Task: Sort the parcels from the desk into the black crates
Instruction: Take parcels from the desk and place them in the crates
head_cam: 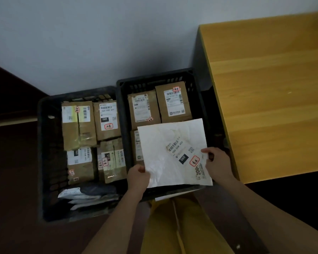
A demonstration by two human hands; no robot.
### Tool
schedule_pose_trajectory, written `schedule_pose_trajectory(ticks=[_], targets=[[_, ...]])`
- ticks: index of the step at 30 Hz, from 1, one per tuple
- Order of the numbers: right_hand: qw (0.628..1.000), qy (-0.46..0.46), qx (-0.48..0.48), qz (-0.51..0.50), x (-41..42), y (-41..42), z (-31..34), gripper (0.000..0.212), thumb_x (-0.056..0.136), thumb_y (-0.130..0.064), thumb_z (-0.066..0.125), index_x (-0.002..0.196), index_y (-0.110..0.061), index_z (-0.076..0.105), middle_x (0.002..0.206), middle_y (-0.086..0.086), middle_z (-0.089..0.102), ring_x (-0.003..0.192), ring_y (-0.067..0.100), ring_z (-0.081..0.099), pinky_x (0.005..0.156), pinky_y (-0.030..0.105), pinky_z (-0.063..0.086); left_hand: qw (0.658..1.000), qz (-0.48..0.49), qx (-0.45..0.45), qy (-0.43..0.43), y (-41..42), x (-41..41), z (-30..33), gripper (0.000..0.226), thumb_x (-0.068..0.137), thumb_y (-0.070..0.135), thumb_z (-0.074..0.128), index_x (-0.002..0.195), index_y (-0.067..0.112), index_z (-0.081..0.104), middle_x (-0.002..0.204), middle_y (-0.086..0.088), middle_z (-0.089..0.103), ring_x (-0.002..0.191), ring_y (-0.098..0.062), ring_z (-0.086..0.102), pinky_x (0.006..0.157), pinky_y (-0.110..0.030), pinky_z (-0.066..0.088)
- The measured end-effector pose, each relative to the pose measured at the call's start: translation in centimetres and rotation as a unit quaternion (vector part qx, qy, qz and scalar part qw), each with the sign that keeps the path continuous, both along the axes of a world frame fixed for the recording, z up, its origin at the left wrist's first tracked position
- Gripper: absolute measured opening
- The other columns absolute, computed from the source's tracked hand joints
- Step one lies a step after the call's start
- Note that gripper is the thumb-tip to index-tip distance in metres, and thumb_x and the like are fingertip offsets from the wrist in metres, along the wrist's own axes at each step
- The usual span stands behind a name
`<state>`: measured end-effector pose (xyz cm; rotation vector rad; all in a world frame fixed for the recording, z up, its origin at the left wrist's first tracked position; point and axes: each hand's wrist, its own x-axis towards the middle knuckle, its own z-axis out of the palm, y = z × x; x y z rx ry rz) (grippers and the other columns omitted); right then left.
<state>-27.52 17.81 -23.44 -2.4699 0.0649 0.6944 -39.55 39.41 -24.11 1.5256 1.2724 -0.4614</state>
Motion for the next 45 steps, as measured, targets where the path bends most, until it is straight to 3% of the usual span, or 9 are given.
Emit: schedule_pose_trajectory(ticks=[4,7,13,18,26,33,38,42,45], targets=[[1.0,0.009,0.005,-0.022,0.3,0.6,-1.9,0.021,0.092,0.006,0.053,0.099,-0.012,0.061,0.115,0.008,0.061,0.101,0.016,0.058,0.063,0.009,0.041,0.999,0.026,0.002,-0.024,-0.6,-0.4,-2.1,0.008,0.092,0.016,0.063,0.099,0.014,0.058,0.095,-0.004,0.063,0.087,-0.021,0.062,0.077,-0.034,0.053],[0.998,0.054,-0.001,-0.008,0.7,0.8,-3.0,0.023,0.093,0.002,0.053,0.111,-0.011,0.06,0.118,0.009,0.059,0.096,0.013,0.053,0.055,0.007,0.039,1.0,0.018,0.006,-0.006,-0.9,-0.9,-3.0,0.015,0.098,0.025,0.054,0.09,0.015,0.061,0.096,-0.012,0.065,0.092,-0.031,0.064,0.089,-0.048,0.055],[0.995,0.097,0.015,0.01,2.2,1.7,-3.2,0.032,0.098,-0.002,0.05,0.128,-0.007,0.058,0.129,0.012,0.051,0.094,0.011,0.051,0.051,0.006,0.041,0.996,0.05,0.067,-0.007,-0.3,-0.1,-2.2,0.022,0.091,0.001,0.053,0.107,0.013,0.045,0.096,-0.01,0.058,0.08,-0.021,0.057,0.071,-0.034,0.051],[0.997,0.059,0.031,0.038,5.0,3.7,-2.8,0.036,0.099,-0.002,0.049,0.133,-0.005,0.057,0.129,0.014,0.051,0.1,0.013,0.051,0.061,0.005,0.042,0.991,-0.055,0.113,-0.054,0.5,2.3,-2.0,0.013,0.09,0.001,0.057,0.095,0.011,0.062,0.108,-0.009,0.055,0.095,-0.022,0.057,0.074,-0.021,0.04],[0.994,0.062,0.054,0.072,9.7,7.8,-4.4,0.044,0.095,-0.005,0.054,0.139,-0.004,0.052,0.138,0.014,0.044,0.127,0.028,0.048,0.104,0.029,0.044,0.982,-0.064,0.16,-0.073,1.9,7.1,-3.2,0.042,0.094,0.005,0.055,0.136,-0.001,0.05,0.133,-0.016,0.04,0.112,-0.014,0.044,0.084,-0.006,0.027],[0.98,-0.007,0.09,0.175,12.0,8.4,-4.3,0.074,0.09,-0.003,0.058,0.155,-0.016,0.026,0.164,0.005,0.009,0.146,0.023,0.008,0.111,0.023,0.007,0.941,-0.208,0.262,-0.054,3.0,8.8,-4.9,0.068,0.09,0.01,0.06,0.152,0.02,0.033,0.164,-0.005,-0.007,0.15,-0.031,-0.005,0.119,-0.047,0.014],[0.926,-0.008,-0.038,0.376,11.8,7.4,-6.7,0.076,0.093,-0.023,0.059,0.156,-0.034,0.019,0.165,-0.003,-0.011,0.149,0.031,-0.002,0.118,0.051,0.017,0.922,-0.33,0.201,-0.015,3.4,9.3,-6.9,0.058,0.103,0.029,0.043,0.156,0.024,0.021,0.165,-0.003,0.002,0.151,-0.028,-0.004,0.122,-0.047,0.003],[0.893,0.044,-0.109,0.435,11.3,7.1,-8.6,0.066,0.099,-0.039,0.049,0.155,-0.043,0.014,0.162,-0.011,-0.023,0.15,0.027,-0.016,0.118,0.055,-0.005,0.905,-0.389,0.168,0.046,4.0,9.5,-9.1,0.057,0.105,0.04,0.03,0.157,0.026,0.012,0.165,-0.005,-0.003,0.151,-0.031,-0.005,0.122,-0.048,0.0],[0.894,0.033,-0.119,0.43,12.0,7.6,-9.5,0.069,0.1,-0.026,0.048,0.155,-0.044,0.011,0.162,-0.012,-0.024,0.15,0.024,-0.019,0.117,0.055,-0.011,0.893,-0.409,0.177,0.053,4.4,10.2,-9.5,0.057,0.106,0.042,0.026,0.158,0.027,0.007,0.165,-0.006,-0.005,0.151,-0.032,-0.006,0.122,-0.047,-0.002]])
